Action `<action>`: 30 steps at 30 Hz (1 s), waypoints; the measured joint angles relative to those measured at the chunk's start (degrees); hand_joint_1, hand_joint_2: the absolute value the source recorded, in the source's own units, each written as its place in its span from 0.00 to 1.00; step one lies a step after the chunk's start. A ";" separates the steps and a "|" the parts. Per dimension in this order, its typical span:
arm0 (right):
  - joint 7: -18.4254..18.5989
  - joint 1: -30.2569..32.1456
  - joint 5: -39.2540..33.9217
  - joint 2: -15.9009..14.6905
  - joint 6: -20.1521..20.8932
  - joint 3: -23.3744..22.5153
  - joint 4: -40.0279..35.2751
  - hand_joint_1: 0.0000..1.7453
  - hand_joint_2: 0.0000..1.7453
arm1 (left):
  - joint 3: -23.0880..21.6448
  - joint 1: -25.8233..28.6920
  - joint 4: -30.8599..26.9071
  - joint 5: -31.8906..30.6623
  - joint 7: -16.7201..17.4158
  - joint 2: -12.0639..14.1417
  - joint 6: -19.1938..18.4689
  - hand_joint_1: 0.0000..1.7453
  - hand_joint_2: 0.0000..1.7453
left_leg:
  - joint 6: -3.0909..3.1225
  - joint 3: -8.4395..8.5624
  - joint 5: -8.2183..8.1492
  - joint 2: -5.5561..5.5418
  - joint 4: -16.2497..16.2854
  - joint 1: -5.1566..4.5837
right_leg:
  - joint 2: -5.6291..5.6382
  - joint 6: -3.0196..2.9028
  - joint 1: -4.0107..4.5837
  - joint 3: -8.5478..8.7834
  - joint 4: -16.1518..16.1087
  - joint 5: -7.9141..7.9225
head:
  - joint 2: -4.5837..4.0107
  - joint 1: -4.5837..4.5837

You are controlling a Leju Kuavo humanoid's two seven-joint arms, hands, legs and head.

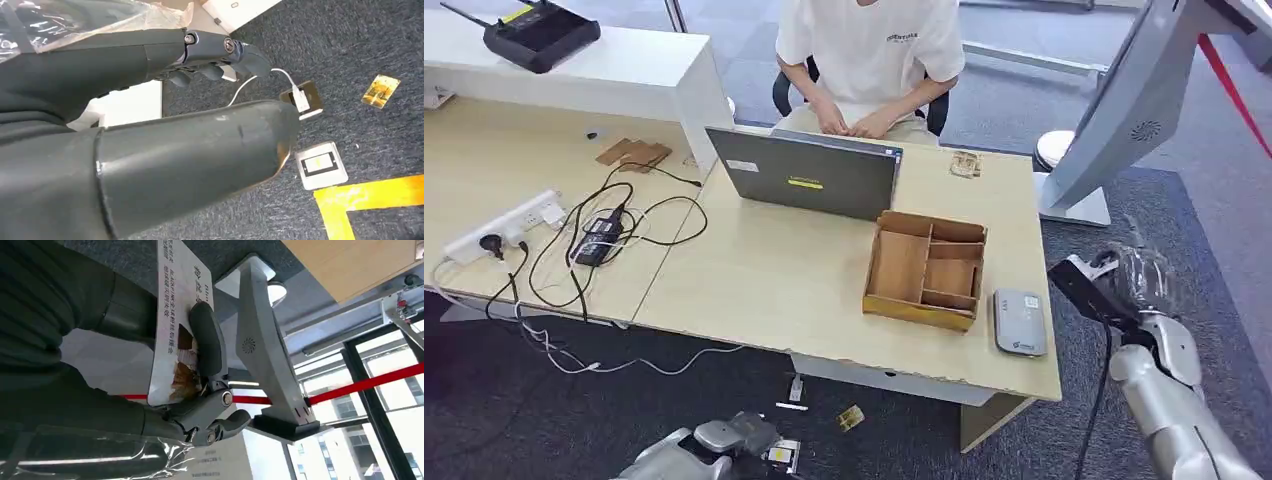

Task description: Pass the card to the sensor for recognition and then transmit it.

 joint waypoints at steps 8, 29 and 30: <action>-0.04 0.64 0.79 -0.09 0.04 -0.39 0.02 1.00 1.00 | 0.00 0.01 0.00 -0.26 -0.11 -0.02 0.02 0.00 0.00 | 0.00 -0.01 0.00 0.01 0.00 0.00 | 0.00 0.00 0.00 0.00 0.00 0.00 | 0.00 0.00; 0.52 6.74 2.49 4.33 5.90 0.13 -0.04 1.00 1.00 | 0.00 0.01 0.00 -2.16 -0.46 -1.01 -0.04 0.00 0.00 | 0.00 -0.01 0.00 0.01 -0.02 0.01 | 0.00 0.00 0.01 0.00 0.00 0.00 | 0.00 0.00; 0.55 6.89 2.56 4.46 6.01 0.15 -0.09 1.00 1.00 | 0.00 0.01 0.00 -2.17 -0.44 -1.03 -0.04 0.00 0.00 | 0.00 -0.01 0.00 0.04 -0.02 0.01 | 0.00 0.00 0.01 0.00 0.00 0.00 | 0.00 0.00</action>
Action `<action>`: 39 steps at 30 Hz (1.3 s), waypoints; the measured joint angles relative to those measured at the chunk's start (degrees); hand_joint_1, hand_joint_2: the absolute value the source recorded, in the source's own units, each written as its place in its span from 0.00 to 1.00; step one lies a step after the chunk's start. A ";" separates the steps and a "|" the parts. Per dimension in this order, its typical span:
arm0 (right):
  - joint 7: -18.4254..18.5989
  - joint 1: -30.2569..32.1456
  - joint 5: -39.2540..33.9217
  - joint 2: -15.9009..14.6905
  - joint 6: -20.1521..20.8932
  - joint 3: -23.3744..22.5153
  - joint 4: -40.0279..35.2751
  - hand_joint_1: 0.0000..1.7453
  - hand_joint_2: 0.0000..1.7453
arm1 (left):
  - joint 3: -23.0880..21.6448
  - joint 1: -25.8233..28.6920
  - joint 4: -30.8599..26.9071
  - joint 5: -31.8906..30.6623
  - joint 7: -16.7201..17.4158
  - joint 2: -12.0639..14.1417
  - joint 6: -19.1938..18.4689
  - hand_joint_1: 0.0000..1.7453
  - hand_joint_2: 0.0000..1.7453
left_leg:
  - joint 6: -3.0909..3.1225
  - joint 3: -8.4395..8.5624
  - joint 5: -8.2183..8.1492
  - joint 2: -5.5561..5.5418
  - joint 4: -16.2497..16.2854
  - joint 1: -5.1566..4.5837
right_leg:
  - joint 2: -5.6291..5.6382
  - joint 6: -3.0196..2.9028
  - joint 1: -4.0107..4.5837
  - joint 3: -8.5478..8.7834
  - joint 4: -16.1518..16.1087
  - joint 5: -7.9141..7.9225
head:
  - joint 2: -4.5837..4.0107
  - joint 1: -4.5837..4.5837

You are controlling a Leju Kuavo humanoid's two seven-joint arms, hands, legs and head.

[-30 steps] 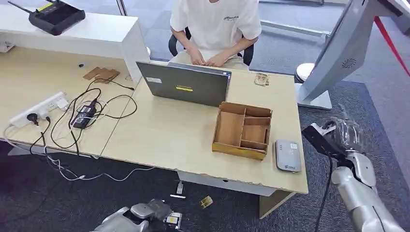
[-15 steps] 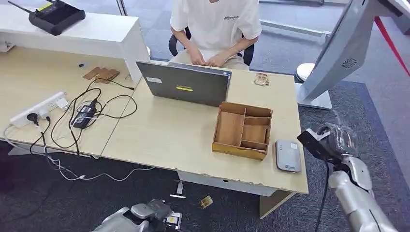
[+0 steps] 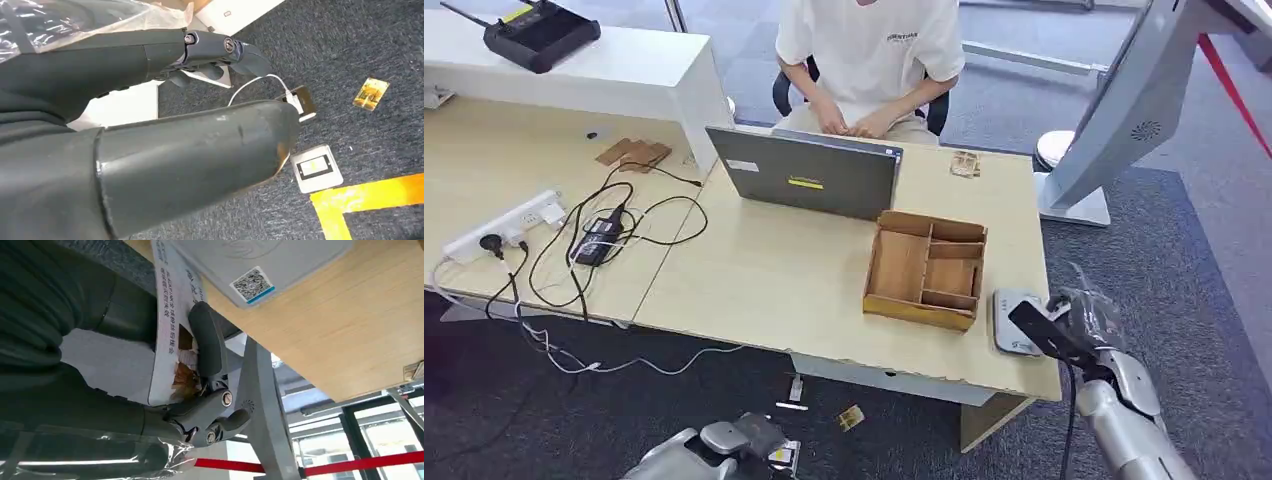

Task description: Pass the card to the sensor for recognition and then transmit it.

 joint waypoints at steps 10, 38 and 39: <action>0.83 1.66 0.04 0.61 1.31 0.39 -1.62 1.00 1.00 | 0.00 0.21 0.00 -0.55 0.13 -0.42 -0.17 0.00 0.00 | 0.00 0.00 0.00 0.00 0.00 0.00 | 0.00 0.00 0.00 0.00 0.00 0.00 | 0.00 0.00; 1.33 -2.91 -11.45 3.01 -12.13 -4.39 -18.07 1.00 1.00 | 0.02 0.44 0.00 -3.26 -0.57 -1.38 -0.37 0.00 0.00 | -0.02 0.01 0.03 0.00 0.00 -0.01 | 0.00 -0.01 -0.01 0.01 0.04 0.01 | 0.00 0.00; 1.31 -3.31 -11.61 3.17 -11.51 -4.37 -18.47 1.00 1.00 | 0.02 0.44 0.00 -3.34 -0.68 -1.42 -0.39 0.00 0.00 | -0.02 0.01 0.03 0.00 0.01 -0.01 | 0.00 -0.01 -0.01 0.01 0.05 0.01 | 0.00 0.00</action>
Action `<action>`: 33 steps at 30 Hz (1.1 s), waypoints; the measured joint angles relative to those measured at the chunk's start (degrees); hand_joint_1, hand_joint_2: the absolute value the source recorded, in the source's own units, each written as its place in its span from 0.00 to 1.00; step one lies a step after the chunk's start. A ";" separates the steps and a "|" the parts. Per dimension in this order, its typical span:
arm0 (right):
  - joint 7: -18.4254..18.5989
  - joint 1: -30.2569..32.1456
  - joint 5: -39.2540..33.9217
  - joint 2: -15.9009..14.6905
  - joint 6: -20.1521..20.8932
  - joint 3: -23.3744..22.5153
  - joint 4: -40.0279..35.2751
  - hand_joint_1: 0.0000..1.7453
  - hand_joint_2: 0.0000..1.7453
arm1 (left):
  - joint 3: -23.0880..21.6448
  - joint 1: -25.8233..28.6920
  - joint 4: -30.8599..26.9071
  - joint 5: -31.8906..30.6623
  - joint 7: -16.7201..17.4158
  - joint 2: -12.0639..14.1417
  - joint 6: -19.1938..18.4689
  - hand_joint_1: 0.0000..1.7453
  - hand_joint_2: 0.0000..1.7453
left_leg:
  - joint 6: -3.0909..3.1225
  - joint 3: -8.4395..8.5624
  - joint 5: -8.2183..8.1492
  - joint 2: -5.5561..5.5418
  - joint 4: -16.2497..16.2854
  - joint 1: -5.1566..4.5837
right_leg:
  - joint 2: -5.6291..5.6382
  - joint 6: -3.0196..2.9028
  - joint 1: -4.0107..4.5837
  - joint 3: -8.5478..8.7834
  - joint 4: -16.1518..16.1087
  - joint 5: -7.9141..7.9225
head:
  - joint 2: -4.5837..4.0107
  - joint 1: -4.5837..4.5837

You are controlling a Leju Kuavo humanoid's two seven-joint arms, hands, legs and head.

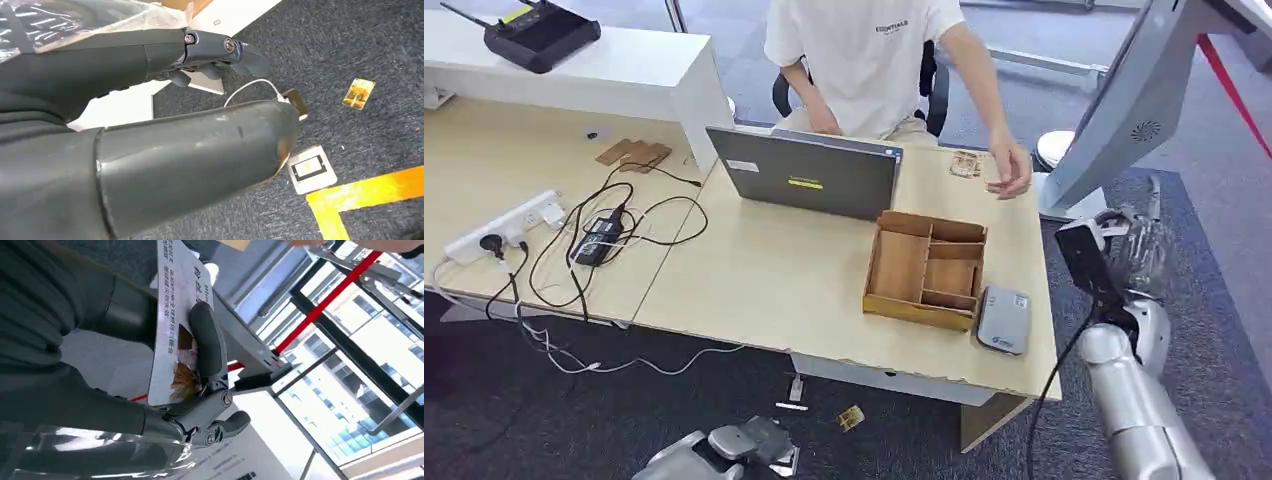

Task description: Pass the card to the sensor for recognition and then transmit it.

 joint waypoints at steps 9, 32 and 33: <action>-1.70 -6.00 4.61 4.28 8.59 1.77 1.94 1.00 1.00 | -0.04 -0.44 0.00 -1.97 -2.45 -1.22 -1.29 0.00 0.00 | -0.02 -0.03 0.02 0.02 -0.01 0.00 | 0.00 -0.02 0.00 -0.05 0.07 0.01 | 0.00 0.00; -2.32 -18.28 7.00 11.28 7.39 4.98 22.36 0.00 1.00 | -1.12 -1.30 0.00 -3.87 -4.74 -3.80 -2.99 0.00 0.00 | -0.04 -0.11 0.03 -0.05 0.01 0.00 | -0.01 -0.02 0.00 -0.16 0.04 0.01 | 0.00 0.00; -2.23 -18.27 6.97 11.19 7.15 5.01 22.60 0.00 1.00 | -1.18 -1.30 0.00 -3.87 -4.83 -3.80 -2.99 0.00 0.00 | -0.04 -0.11 0.03 -0.03 0.01 0.00 | -0.01 -0.02 0.00 -0.17 0.04 0.01 | 0.00 0.02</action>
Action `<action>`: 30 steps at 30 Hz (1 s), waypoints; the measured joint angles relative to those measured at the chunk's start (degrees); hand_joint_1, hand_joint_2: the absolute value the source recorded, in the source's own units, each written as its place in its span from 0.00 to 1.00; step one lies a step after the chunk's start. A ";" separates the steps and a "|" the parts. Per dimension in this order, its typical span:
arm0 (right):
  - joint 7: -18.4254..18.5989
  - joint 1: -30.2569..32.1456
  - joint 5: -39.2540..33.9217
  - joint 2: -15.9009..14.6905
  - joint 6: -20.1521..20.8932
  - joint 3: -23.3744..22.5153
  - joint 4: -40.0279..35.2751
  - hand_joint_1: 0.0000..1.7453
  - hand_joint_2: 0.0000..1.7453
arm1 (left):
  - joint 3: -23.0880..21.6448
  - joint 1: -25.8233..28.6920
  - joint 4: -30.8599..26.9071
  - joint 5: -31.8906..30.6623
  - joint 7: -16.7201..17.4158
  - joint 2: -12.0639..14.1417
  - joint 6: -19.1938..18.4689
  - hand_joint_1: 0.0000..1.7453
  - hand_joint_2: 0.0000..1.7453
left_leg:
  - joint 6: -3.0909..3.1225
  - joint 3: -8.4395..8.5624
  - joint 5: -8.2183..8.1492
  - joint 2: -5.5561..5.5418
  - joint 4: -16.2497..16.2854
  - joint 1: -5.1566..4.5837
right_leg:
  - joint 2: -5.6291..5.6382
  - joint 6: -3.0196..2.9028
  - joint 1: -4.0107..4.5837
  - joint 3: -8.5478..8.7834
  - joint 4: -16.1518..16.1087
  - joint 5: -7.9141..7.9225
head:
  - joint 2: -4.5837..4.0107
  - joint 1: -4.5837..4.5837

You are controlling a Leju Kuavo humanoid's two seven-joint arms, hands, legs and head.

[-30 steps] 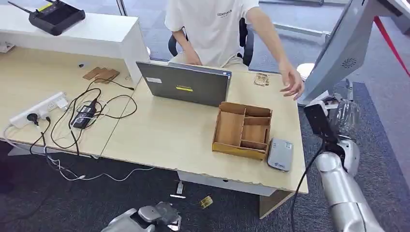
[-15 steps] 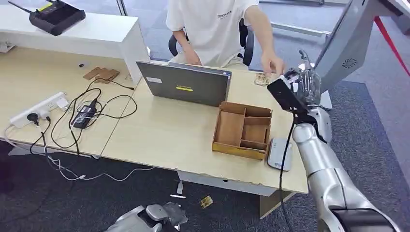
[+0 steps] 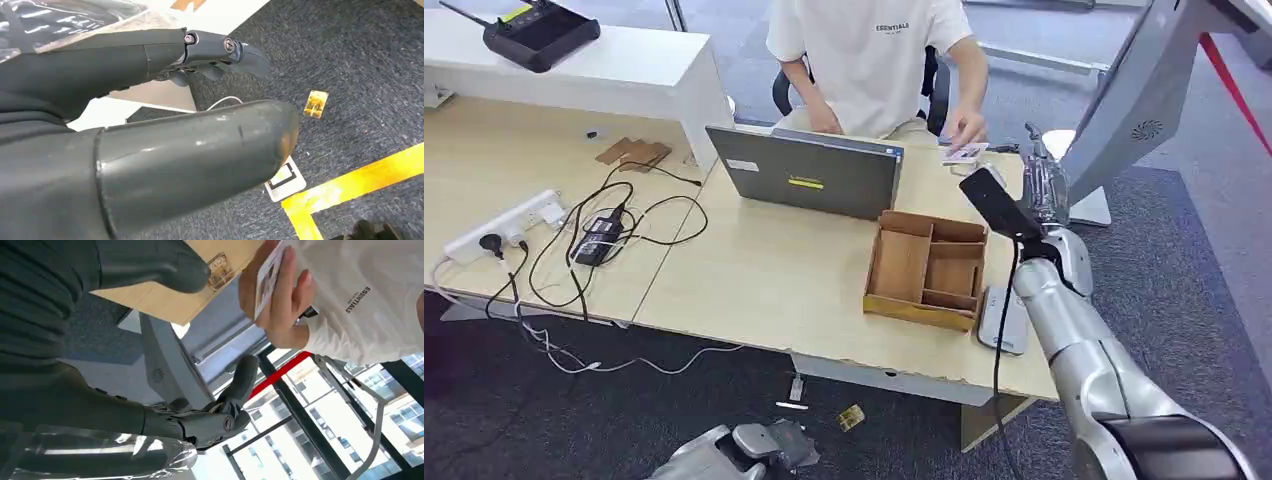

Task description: Pass the card to the sensor for recognition and then transmit it.

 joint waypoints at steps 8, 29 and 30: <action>-2.53 0.08 -8.07 -0.59 3.88 -0.15 0.70 0.00 1.00 | -0.46 -0.05 0.00 0.85 0.17 0.04 0.00 0.00 0.00 | 0.00 0.02 0.01 0.04 0.01 0.01 | 0.01 -0.03 0.01 -0.01 0.02 0.02 | 0.00 0.00; 0.26 17.84 -34.75 -8.98 39.08 -0.98 -29.10 0.00 1.00 | -0.55 -0.23 0.04 4.22 2.08 2.05 1.22 0.00 0.00 | 0.00 0.03 0.00 0.01 0.01 0.01 | 0.01 -0.03 0.01 0.00 0.01 0.02 | 0.00 -0.02; 0.29 18.86 -33.55 -9.33 39.58 -0.83 -30.72 0.00 1.00 | -0.55 -0.24 0.04 4.22 2.10 2.14 1.25 0.00 0.00 | 0.00 0.03 0.00 0.02 0.01 0.02 | 0.01 -0.03 0.01 0.00 0.02 0.02 | 0.00 -0.02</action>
